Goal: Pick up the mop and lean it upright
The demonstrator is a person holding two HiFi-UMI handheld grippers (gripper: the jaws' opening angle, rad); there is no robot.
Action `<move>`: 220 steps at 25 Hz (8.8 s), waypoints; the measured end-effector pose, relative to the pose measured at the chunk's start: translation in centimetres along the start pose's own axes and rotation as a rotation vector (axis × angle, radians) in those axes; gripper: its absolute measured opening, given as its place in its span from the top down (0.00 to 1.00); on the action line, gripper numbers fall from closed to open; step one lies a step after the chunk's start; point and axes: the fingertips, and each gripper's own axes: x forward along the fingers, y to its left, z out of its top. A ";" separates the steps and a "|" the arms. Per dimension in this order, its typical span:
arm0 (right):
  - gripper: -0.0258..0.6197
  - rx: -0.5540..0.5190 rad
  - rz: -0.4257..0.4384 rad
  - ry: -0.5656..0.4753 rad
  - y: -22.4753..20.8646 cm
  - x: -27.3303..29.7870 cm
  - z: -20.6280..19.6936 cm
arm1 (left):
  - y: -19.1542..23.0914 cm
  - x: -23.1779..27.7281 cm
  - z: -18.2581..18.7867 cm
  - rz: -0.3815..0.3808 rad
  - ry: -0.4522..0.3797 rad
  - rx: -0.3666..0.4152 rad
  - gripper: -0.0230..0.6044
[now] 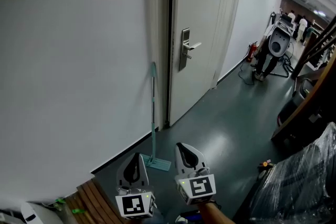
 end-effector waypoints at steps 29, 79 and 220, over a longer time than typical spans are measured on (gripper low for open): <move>0.93 -0.026 -0.114 -0.030 3.5 16.3 0.4 | 13.7 12.5 -0.3 -0.104 -0.025 -0.023 0.94; 0.93 0.032 -0.052 0.038 -16.5 37.6 -2.7 | 8.7 40.8 -4.3 -0.069 0.023 0.037 0.94; 0.80 -0.122 -0.039 0.006 -11.8 43.2 -1.5 | 12.9 41.1 -5.4 -0.118 0.045 -0.038 0.94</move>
